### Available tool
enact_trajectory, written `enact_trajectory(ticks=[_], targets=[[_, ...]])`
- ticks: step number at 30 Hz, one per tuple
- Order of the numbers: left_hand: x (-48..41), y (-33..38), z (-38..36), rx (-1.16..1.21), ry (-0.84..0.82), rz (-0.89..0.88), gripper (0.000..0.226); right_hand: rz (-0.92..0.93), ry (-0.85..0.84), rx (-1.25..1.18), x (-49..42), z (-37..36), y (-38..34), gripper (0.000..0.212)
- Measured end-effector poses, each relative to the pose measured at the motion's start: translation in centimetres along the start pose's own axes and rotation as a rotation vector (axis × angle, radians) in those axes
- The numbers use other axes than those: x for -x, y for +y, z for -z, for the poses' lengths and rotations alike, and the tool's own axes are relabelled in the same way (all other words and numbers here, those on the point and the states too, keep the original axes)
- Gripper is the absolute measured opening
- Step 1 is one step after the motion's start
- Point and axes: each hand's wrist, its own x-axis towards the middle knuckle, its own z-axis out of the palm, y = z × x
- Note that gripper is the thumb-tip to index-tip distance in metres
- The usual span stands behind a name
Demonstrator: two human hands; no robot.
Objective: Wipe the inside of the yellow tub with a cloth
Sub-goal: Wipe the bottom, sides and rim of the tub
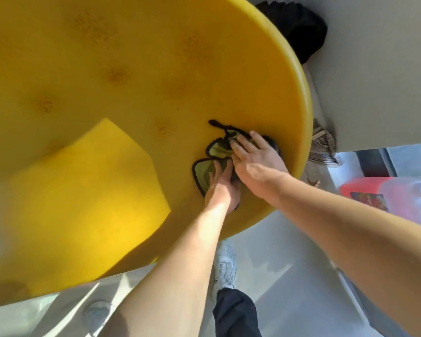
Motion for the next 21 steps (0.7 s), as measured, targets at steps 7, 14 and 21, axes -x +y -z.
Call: enact_trajectory(ticks=[7,14,21], targets=[[-9.1,4.4,1.5,-0.248,0.309,-0.325,0.079,-0.320,0.162,0.081,-2.5,4.8,3.0,0.059],[-0.7,-7.6,-1.8,-0.677,0.072,-0.222,0.067,-0.002,-0.041,-0.166,-0.8,-3.1,-5.4,0.060],[-3.2,0.8,1.1,-0.187,0.198,-0.262,0.058,-0.095,0.171,0.106,-3.0,1.3,2.3,0.058]])
